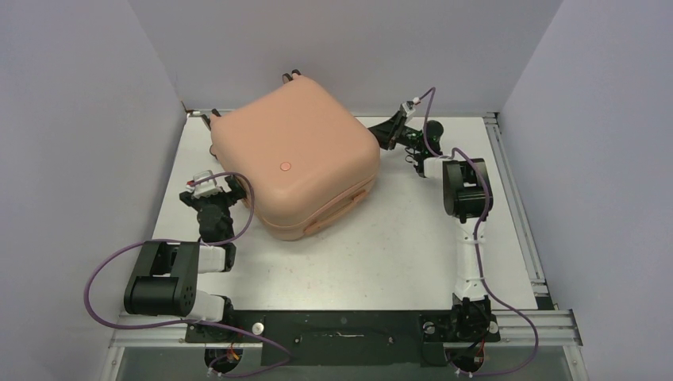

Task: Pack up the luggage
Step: Zip the luggage at the center of the board.

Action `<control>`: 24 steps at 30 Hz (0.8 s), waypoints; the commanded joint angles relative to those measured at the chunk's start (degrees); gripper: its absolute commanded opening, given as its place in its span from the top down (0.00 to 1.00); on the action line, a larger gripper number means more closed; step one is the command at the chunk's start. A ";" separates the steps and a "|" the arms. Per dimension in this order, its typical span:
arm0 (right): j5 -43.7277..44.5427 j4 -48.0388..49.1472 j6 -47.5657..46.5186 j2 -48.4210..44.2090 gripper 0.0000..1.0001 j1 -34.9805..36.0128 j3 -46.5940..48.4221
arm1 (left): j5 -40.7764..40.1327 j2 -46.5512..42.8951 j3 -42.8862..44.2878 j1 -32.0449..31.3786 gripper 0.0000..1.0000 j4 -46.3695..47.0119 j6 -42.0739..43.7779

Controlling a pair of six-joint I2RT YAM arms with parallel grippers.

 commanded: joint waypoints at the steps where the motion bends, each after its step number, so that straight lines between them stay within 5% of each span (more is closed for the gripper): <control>1: -4.64 26.42 19.26 1.85 0.74 1.85 1.84 | 3.06 1.65 0.69 -1.65 0.04 -8.83 2.00; 4: -4.98 32.31 24.68 2.22 0.94 2.07 0.63 | 3.05 1.68 0.68 -1.65 0.04 -8.81 2.01; 7: -5.22 28.34 19.42 -0.91 0.95 1.83 -4.10 | 3.04 1.64 0.68 -1.64 0.04 -8.87 2.00; 13: 1.15 -14.42 -17.30 -13.37 0.95 0.53 -12.96 | 3.00 1.67 0.68 -1.65 0.04 -8.86 2.06; 19: 8.94 -35.17 -36.90 -15.69 0.72 0.14 -9.75 | 2.97 1.66 0.72 -1.65 0.04 -8.91 2.12; 24: 12.74 -38.98 -39.36 -13.00 0.60 -0.13 -4.92 | 3.85 1.69 0.88 -1.70 0.04 -8.96 2.40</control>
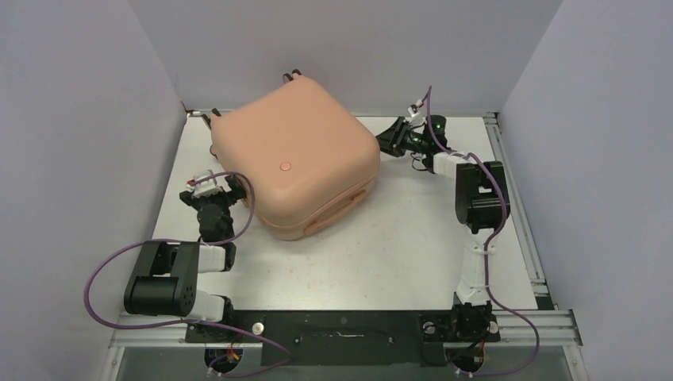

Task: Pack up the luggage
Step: Zip the luggage at the center of the board.

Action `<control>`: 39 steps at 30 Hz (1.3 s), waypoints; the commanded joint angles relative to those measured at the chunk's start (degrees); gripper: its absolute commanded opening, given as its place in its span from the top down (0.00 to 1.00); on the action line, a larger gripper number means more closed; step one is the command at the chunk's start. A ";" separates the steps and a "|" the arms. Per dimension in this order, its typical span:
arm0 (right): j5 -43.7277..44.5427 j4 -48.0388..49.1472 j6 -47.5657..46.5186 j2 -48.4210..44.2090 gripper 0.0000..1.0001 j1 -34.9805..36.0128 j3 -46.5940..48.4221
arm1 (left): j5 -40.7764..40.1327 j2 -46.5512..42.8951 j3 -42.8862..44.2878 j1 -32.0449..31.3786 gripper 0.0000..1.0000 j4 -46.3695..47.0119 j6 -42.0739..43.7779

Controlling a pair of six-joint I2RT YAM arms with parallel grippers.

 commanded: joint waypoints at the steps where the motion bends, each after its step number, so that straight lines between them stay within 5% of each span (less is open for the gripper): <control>1: 4.38 -9.51 -9.73 2.25 0.59 0.71 5.44 | 4.36 1.73 0.68 -1.69 0.04 -8.71 2.25; 7: 5.33 -15.08 -13.17 4.52 0.57 2.70 10.43 | 12.53 -5.17 0.33 0.65 0.04 -13.36 2.78; 15: 5.83 -17.64 -16.42 3.40 0.55 3.84 9.93 | 20.57 -12.54 19.88 2.63 0.04 -55.91 13.37; 18: 6.14 -20.04 -18.73 2.69 0.55 4.57 9.88 | 21.26 -15.65 23.08 5.21 0.04 -64.11 14.70; 31: 4.76 -30.02 -33.79 -6.08 0.55 12.58 2.42 | 10.90 -12.94 32.41 8.87 0.04 -67.80 14.45; 39: 3.68 -33.22 -38.21 -14.57 0.55 16.83 -5.79 | 12.46 -5.64 36.77 9.24 0.04 -68.34 14.77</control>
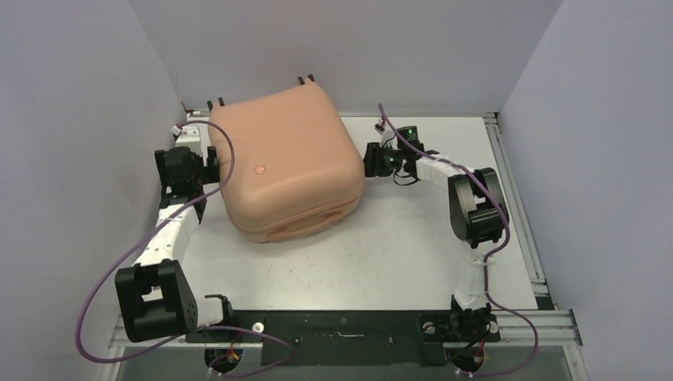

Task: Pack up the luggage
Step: Zip the luggage at the center of the board.

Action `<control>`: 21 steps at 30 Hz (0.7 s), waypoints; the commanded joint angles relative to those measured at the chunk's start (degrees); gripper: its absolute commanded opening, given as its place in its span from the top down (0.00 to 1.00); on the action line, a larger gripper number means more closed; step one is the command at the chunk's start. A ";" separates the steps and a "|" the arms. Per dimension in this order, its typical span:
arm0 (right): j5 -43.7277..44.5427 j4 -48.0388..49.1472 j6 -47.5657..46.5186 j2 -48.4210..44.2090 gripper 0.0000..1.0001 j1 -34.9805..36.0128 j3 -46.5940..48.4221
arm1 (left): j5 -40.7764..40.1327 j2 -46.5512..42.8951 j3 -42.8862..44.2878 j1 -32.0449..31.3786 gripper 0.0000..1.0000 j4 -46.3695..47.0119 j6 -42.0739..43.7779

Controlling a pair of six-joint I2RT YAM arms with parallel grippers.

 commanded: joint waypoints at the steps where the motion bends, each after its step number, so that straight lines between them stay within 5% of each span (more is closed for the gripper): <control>1: -10.52 -4.35 -3.51 -8.60 0.55 7.01 -3.97 | 4.49 3.89 3.72 -1.53 0.04 0.28 -0.70; 7: -13.24 -5.07 -6.26 -13.19 0.51 -0.40 -5.40 | 8.68 8.39 5.97 -1.57 0.04 -0.28 0.18; 12: -14.68 -13.98 -26.74 -11.66 0.33 -4.10 0.03 | 14.51 13.03 8.86 -1.75 0.04 -1.20 0.49; 21: -14.52 -15.04 -30.80 -8.23 0.33 -3.02 2.39 | 15.11 25.19 20.48 -4.86 0.04 -6.86 0.73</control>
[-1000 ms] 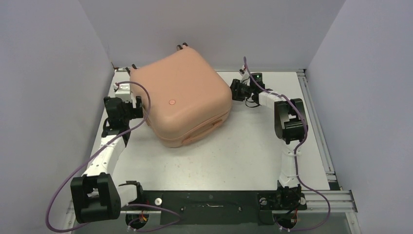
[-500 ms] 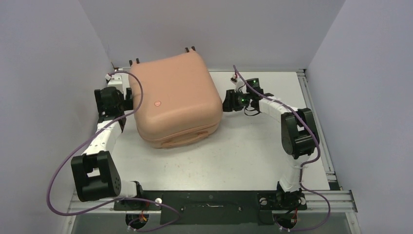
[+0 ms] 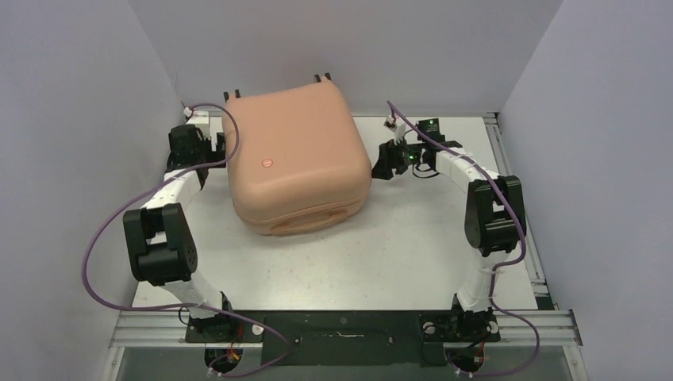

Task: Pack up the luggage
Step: Zip the luggage at the center of the board.

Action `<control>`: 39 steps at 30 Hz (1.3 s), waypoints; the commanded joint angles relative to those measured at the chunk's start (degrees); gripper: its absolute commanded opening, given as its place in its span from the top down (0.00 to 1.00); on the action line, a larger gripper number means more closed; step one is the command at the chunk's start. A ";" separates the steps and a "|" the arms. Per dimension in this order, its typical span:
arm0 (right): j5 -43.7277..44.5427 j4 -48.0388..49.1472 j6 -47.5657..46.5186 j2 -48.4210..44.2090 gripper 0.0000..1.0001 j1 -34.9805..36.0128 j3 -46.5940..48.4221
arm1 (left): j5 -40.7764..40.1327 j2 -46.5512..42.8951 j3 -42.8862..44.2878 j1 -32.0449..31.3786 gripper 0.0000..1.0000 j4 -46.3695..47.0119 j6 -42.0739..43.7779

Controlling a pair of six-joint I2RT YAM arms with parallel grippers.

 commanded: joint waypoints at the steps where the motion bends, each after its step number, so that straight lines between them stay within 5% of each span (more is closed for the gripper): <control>1: -5.04 -2.35 -7.70 0.38 0.33 2.99 2.64 | 8.21 6.08 6.82 -6.49 0.04 -4.95 -0.37; 11: -4.64 -3.13 -15.01 -6.92 0.33 5.27 -5.87 | 11.01 13.82 17.65 -11.94 0.04 -8.69 -2.30; 16: -10.94 -9.00 -29.03 -6.28 0.31 -2.55 -5.32 | 12.53 10.00 14.27 -9.78 0.04 -7.72 -4.04; 23: -12.02 -8.87 -44.10 -6.25 0.30 -3.10 -9.89 | 18.73 1.80 6.81 -3.04 0.04 -6.93 -5.38; 39: -13.55 25.15 -25.58 -6.61 0.35 -0.06 -17.65 | 29.36 -23.17 -4.22 3.18 0.04 -10.60 0.21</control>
